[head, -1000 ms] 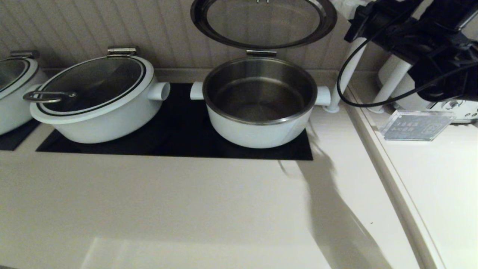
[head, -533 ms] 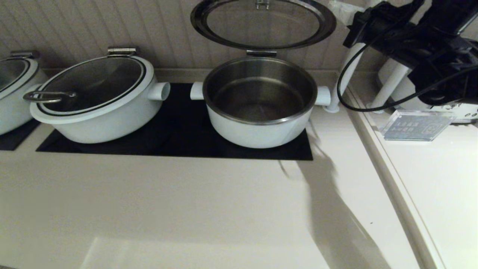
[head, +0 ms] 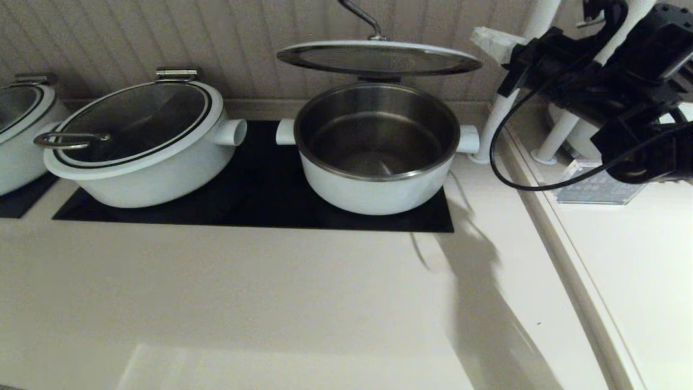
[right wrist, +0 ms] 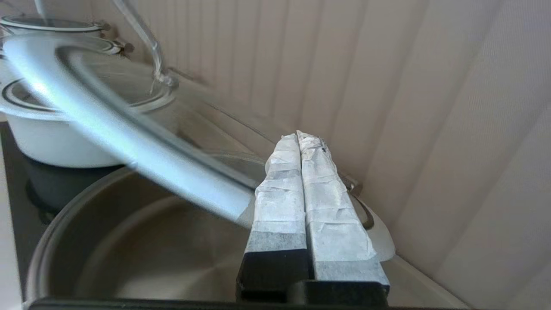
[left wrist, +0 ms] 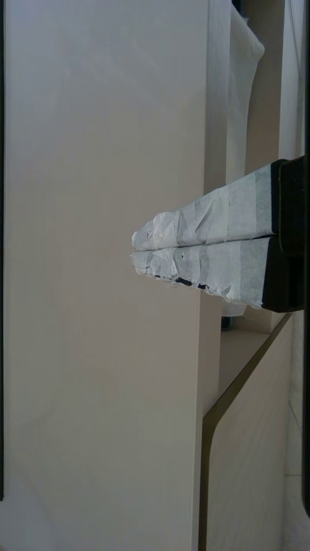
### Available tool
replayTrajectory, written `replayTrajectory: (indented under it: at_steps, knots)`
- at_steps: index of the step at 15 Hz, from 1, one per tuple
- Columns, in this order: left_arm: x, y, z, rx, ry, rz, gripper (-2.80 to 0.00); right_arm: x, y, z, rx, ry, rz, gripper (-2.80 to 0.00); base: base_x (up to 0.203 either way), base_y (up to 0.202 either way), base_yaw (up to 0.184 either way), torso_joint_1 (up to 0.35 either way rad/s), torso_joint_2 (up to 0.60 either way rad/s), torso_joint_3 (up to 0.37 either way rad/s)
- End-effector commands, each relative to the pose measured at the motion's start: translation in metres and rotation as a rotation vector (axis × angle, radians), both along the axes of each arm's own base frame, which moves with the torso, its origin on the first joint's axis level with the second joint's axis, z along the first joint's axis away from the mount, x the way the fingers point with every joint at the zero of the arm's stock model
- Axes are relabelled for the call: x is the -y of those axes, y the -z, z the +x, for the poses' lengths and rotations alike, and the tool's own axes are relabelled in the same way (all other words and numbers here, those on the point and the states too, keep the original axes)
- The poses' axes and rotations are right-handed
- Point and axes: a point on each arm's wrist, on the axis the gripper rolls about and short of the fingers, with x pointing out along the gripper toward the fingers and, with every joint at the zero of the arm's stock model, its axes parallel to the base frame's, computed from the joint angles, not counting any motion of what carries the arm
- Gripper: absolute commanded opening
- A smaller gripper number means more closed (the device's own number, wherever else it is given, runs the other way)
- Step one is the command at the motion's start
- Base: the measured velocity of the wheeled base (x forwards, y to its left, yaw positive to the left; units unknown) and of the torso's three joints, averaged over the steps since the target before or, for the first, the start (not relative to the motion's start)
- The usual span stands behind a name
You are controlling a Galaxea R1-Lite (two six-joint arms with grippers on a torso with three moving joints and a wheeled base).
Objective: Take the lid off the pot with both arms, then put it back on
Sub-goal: Close the pot lid
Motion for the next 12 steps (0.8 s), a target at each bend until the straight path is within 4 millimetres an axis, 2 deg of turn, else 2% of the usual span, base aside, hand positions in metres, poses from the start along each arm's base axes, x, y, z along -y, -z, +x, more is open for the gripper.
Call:
replayTrajectory:
  at_steps: [1,12]
  knots:
    - [0.000,0.000,0.000,0.000,-0.001,0.000,-2.80,0.001,0.003,-0.006,-0.009,-0.004,-0.005,-2.80,0.000,0.000,0.000,0.000,0.00,0.000]
    - [0.000,0.000,0.000,0.002,-0.001,0.000,-2.80,-0.001,0.033,-0.011,-0.048,-0.014,-0.014,-2.80,0.000,0.000,0.000,0.000,0.00,0.000]
